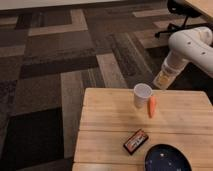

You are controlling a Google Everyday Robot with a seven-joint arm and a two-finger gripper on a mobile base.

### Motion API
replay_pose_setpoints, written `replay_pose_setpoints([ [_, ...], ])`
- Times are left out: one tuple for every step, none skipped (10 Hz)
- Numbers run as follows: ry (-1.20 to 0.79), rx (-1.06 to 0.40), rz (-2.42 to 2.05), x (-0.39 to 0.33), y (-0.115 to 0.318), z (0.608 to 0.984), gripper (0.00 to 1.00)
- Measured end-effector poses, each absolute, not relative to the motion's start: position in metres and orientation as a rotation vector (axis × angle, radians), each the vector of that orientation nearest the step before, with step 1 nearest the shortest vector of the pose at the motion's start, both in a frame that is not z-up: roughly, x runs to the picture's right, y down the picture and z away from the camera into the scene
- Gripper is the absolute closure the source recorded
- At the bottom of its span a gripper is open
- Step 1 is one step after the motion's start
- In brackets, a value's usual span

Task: Place the white sponge in the ceramic cup

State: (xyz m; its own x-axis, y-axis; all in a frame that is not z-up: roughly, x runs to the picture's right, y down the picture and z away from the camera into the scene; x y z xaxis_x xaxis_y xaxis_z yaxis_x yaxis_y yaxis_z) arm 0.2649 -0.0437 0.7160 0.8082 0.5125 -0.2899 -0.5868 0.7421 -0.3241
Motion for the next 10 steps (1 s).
replay_pose_setpoints([
  [0.194, -0.417, 0.61, 0.269, -0.042, 0.715, 0.96],
  [0.189, -0.418, 0.607, 0.266, -0.043, 0.716, 0.96],
  [0.19, -0.418, 0.61, 0.268, -0.043, 0.715, 0.96],
  [0.188, -0.418, 0.607, 0.266, -0.043, 0.716, 0.96],
  [0.189, -0.418, 0.607, 0.266, -0.043, 0.716, 0.96],
  [0.195, -0.412, 0.589, 0.262, -0.04, 0.713, 0.96],
  [0.192, -0.41, 0.576, 0.256, -0.038, 0.711, 0.96],
  [0.189, -0.418, 0.554, 0.244, -0.03, 0.71, 0.96],
  [0.191, -0.428, 0.543, 0.24, -0.024, 0.711, 0.96],
  [0.193, -0.44, 0.53, 0.235, -0.02, 0.714, 0.96],
])
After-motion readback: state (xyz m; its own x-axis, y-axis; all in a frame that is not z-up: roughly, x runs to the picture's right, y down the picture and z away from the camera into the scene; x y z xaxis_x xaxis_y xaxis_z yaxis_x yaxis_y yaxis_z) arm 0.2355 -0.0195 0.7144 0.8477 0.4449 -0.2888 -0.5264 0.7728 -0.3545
